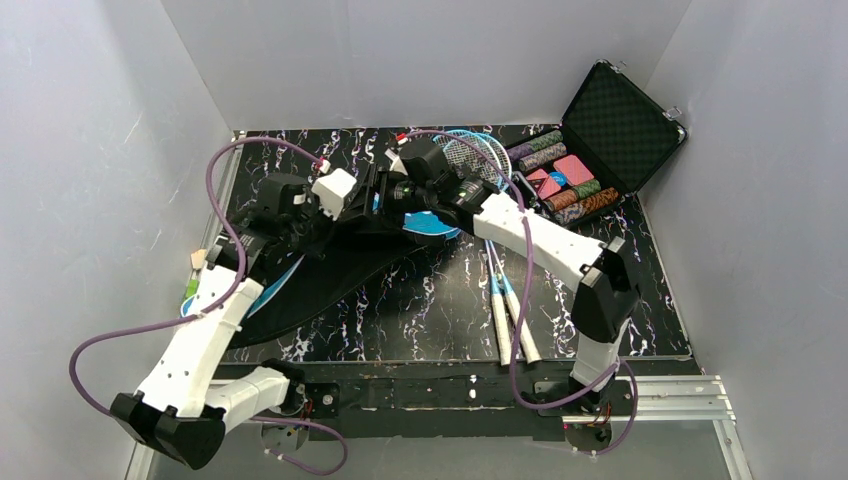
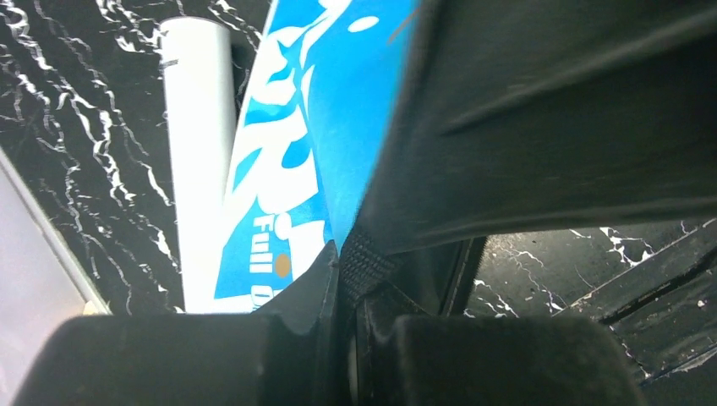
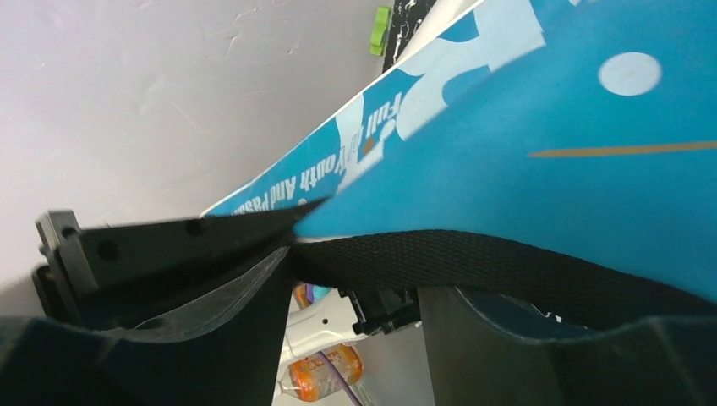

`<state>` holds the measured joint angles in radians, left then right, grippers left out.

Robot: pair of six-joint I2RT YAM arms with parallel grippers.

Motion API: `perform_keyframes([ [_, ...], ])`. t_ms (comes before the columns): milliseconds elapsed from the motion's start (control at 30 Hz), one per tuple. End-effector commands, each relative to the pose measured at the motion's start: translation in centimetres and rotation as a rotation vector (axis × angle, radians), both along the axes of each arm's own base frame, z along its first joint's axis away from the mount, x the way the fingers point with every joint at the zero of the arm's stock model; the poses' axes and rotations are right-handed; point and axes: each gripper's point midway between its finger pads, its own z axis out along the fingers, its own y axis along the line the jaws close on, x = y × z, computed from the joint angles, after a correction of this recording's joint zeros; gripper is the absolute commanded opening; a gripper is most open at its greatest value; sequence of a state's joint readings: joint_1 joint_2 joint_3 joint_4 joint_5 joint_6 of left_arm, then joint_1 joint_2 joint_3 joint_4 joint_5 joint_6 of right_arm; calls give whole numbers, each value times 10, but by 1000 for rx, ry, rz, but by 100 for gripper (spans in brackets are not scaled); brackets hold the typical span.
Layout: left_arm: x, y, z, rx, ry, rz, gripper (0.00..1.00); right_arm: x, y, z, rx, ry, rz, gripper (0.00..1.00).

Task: Pack up the badminton gear

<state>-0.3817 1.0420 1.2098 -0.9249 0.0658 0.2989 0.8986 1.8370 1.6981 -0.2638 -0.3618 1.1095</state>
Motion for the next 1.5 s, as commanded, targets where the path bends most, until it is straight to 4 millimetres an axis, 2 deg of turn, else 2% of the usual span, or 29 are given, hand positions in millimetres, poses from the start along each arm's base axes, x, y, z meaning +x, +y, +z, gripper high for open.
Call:
perform_keyframes([
  [0,1,10,58,-61,-154,44,0,-8,-23,27,22,-89,14,64],
  [267,2,15,62,-79,-167,81,0,0,-60,27,-12,-133,-42,68],
  [467,14,12,61,-87,-155,102,0,8,-79,13,-53,-127,-88,69],
  [567,16,10,56,-94,-140,105,0,25,-94,10,-72,-142,-145,69],
  [700,17,9,49,-95,-124,109,0,57,-110,3,-106,-155,-202,69],
  [833,17,8,48,-99,-122,107,0,87,-119,-7,-136,-149,-234,69],
  [900,17,8,47,-97,-117,107,0,93,-120,-9,-142,-135,-231,70],
  [1067,20,9,38,-83,-110,118,0,81,-119,-1,-77,-108,-221,72],
  [1100,22,9,36,-81,-106,120,0,76,-122,-5,-72,-98,-228,72],
  [1133,24,7,28,-85,-83,125,0,59,-130,-4,-36,-80,-259,72],
  [1167,25,6,26,-94,-78,128,0,50,-129,-4,-15,-63,-271,72],
  [1267,26,0,24,-117,-59,123,0,29,-114,-2,85,-17,-338,72],
  [1333,24,-1,25,-125,-53,118,0,28,-102,9,171,-13,-381,72],
  [1467,19,-3,27,-141,-49,107,0,42,-89,8,236,50,-477,72],
])
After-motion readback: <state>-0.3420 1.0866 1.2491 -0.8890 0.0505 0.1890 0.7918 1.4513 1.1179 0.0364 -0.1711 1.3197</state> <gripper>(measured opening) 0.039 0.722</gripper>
